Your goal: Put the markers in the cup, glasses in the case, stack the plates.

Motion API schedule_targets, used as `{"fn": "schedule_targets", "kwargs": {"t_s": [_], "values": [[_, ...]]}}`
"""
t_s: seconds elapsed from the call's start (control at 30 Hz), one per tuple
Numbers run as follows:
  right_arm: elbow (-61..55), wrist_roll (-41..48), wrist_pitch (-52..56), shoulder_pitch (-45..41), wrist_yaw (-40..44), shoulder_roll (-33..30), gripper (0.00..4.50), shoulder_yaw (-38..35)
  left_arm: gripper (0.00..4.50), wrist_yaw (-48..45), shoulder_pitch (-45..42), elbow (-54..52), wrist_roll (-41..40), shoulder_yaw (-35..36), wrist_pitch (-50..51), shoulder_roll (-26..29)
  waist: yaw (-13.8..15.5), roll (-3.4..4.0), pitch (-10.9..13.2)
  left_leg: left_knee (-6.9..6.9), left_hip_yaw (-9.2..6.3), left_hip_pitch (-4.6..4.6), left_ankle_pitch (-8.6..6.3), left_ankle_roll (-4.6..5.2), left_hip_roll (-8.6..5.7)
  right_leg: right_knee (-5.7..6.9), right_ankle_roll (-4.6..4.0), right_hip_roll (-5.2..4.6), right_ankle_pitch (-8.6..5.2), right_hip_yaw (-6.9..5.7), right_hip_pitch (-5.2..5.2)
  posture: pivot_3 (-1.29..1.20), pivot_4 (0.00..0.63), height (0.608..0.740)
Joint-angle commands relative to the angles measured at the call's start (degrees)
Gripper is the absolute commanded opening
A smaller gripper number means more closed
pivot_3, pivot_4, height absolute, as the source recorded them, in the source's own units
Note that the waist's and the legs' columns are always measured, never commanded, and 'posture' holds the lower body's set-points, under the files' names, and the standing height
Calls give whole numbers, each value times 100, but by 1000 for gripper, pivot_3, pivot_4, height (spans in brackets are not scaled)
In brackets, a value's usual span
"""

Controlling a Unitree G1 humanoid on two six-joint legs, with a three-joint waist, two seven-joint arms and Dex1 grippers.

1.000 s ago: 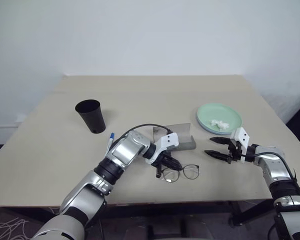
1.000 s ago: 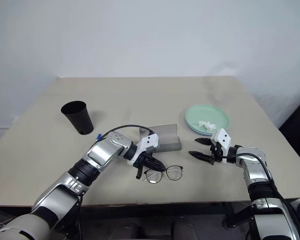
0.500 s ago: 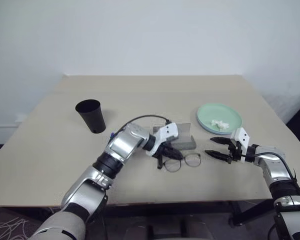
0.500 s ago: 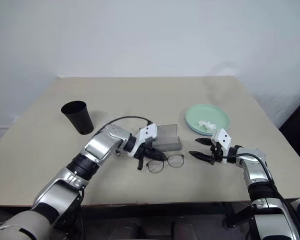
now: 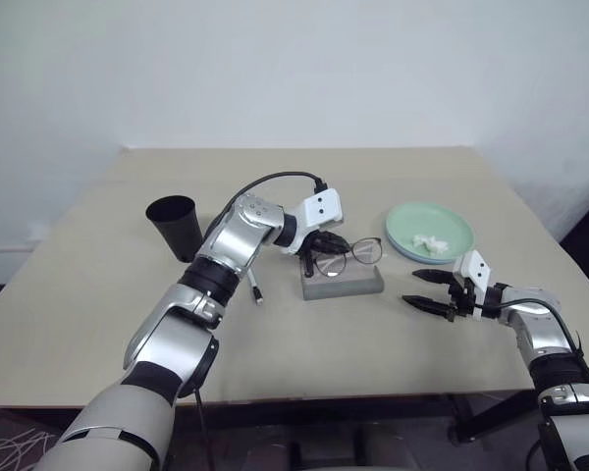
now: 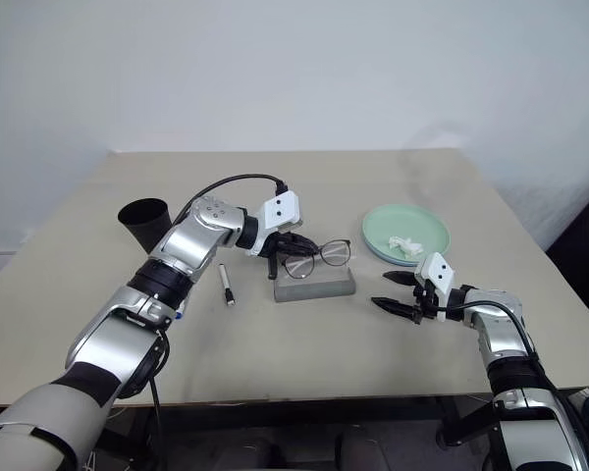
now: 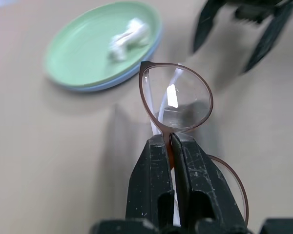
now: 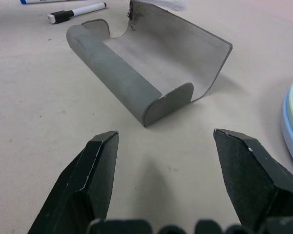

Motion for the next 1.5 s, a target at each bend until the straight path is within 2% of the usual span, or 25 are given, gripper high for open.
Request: {"fn": "schedule_targets", "kwargs": {"t_s": [0.03, 0.17, 0.3, 0.7, 0.97, 1.17, 1.5], "values": [[-132, 35, -95, -164, -23, -7, 3357, -102, 36, 164, -334, 651, 221, 91, -841, -234, 17, -1, 0, 0, 0, -1, 0, 0, 0, 0, 0, 0, 0, 0, -1, 0, 0, 732], [-205, 44, -83, -122, -53, 7, 3357, -104, 36, 321, -450, 1246, 538, 18, -1570, -438, 20, -2, 1, 0, -1, -4, -1, 1, -4, -1, 0, -1, 1, 0, -1, 0, 0, 732], [-369, 79, -40, -1, -121, 18, 3357, -125, 36, 973, -570, 1807, 1204, -259, -2283, -585, 21, -4, 2, 0, -1, -4, -1, 1, -5, -1, 1, -1, 1, 0, -1, 0, 0, 732], [-438, 98, -35, 98, -206, 12, 3357, -139, 36, 1136, -486, 2276, 1846, -387, -2978, -701, 19, -5, 2, 0, -1, -5, -1, 2, -1, 1, 5, -2, 3, -1, -3, 0, 0, 732], [-379, 72, -51, 33, -187, 9, 3357, -111, 36, 497, -332, 2180, 1751, -261, -2888, -654, 19, -6, 2, 0, -1, -4, -1, 2, 1, 1, 7, -1, 5, -1, -3, 0, 0, 732], [-308, 54, -59, -22, -173, 7, 3357, -101, 36, -372, -99, 1850, 1492, -165, -2534, -553, 15, -5, 1, 1, -1, -3, -1, 2, 5, 2, 6, -1, 4, -1, -3, 0, 0, 732], [-227, 35, -92, -87, -173, 28, 3357, -90, 36, -1110, 201, 1284, 1192, -101, -1825, -443, 15, -5, -1, 0, 0, -3, -6, 9, 8, 2, 6, 0, 5, -2, -3, 0, 0, 732]]}}
